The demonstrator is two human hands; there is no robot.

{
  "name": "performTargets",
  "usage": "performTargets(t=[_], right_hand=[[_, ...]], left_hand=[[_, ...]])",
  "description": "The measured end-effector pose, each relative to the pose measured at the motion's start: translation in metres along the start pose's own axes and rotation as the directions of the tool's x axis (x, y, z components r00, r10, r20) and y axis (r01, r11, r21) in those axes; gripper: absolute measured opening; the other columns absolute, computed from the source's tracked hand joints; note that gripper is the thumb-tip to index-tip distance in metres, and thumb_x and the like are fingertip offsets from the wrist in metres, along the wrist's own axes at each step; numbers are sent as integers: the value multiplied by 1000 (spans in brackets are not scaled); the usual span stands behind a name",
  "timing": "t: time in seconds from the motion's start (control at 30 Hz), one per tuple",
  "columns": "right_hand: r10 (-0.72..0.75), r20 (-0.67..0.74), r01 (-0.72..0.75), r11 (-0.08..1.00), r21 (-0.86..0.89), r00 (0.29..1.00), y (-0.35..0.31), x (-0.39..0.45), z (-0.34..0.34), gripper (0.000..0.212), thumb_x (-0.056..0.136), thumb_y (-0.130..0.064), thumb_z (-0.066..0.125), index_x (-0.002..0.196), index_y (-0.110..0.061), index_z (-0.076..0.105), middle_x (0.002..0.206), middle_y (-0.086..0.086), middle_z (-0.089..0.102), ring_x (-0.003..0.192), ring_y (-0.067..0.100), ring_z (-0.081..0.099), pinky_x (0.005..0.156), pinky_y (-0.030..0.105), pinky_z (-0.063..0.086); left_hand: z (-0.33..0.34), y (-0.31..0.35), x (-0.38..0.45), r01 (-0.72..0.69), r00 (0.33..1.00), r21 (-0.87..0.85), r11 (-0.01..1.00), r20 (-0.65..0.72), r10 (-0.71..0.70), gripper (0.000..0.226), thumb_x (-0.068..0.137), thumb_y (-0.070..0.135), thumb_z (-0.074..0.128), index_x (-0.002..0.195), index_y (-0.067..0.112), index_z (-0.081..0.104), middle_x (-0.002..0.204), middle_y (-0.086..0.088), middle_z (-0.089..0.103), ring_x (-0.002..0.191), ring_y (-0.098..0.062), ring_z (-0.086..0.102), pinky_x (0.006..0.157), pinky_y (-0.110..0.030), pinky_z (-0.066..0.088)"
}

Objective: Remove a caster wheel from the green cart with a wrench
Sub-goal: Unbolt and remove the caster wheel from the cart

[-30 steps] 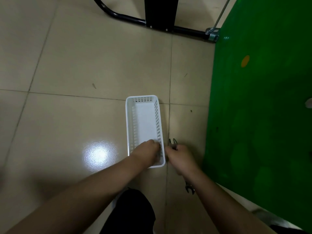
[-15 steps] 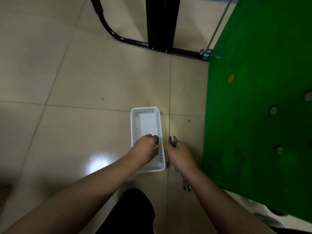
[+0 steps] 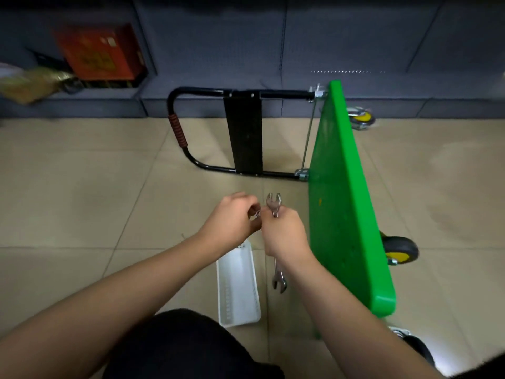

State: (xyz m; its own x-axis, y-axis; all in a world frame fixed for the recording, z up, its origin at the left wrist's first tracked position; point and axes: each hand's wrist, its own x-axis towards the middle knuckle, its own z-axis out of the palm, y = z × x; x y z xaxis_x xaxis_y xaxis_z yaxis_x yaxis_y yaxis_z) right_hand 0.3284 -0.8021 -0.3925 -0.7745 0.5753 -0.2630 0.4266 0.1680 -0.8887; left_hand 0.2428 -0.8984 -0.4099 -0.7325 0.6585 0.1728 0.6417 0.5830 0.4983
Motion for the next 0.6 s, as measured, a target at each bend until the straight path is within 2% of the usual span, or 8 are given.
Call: performTargets(t=[0.07,0.17,0.27,0.37,0.47,0.6], right_hand=[[-17,-37,18,1000,19,999,-12,-1,-18,29,98,-20,50,70,-19,55,59,-1,51,58,25,51,55,27,37],[10,-49,-4,993,119,999,-22,1,-52,32,94,-14,50,62,-18,51,54,0,45,45,21,40,47,25,31],[71,110,-102,945,309,991,-26,1,-89,30,100,-11,48,70,-16,48,57,3,39,32,11,26,39,15,21],[136,288,-259,854,451,948,-22,2,-137,26,104,-14,50,79,-15,45,59,2,37,32,6,19,34,10,16],[182,421,-389,784,484,889,-11,10,-175,23,106,-17,48,83,-14,46,63,0,38,31,3,19,27,14,14],[218,495,-488,703,518,841,8,28,-210,22,105,-15,49,83,-11,49,66,-1,38,29,2,21,25,14,14]], left_hand=[[-16,23,6,-35,999,9,999,-34,35,16,81,23,77,93,13,71,85,1,60,78,-16,56,68,-23,36],[-30,58,11,-97,993,-30,995,-72,95,17,80,18,78,96,15,73,85,2,59,78,-14,58,69,-18,36],[-30,90,16,-161,985,-72,984,-81,155,16,79,9,76,94,15,74,84,2,59,73,-10,56,69,-14,40],[-19,122,27,-213,975,-128,969,-86,203,16,78,4,74,92,10,76,80,3,59,70,-10,55,68,-6,40],[-2,141,40,-250,967,-149,957,-82,240,14,80,5,76,93,11,76,78,6,58,69,-8,54,68,-6,41],[21,159,58,-279,960,-200,939,-32,279,16,80,7,79,95,13,78,80,6,58,68,-5,54,69,-3,41]])
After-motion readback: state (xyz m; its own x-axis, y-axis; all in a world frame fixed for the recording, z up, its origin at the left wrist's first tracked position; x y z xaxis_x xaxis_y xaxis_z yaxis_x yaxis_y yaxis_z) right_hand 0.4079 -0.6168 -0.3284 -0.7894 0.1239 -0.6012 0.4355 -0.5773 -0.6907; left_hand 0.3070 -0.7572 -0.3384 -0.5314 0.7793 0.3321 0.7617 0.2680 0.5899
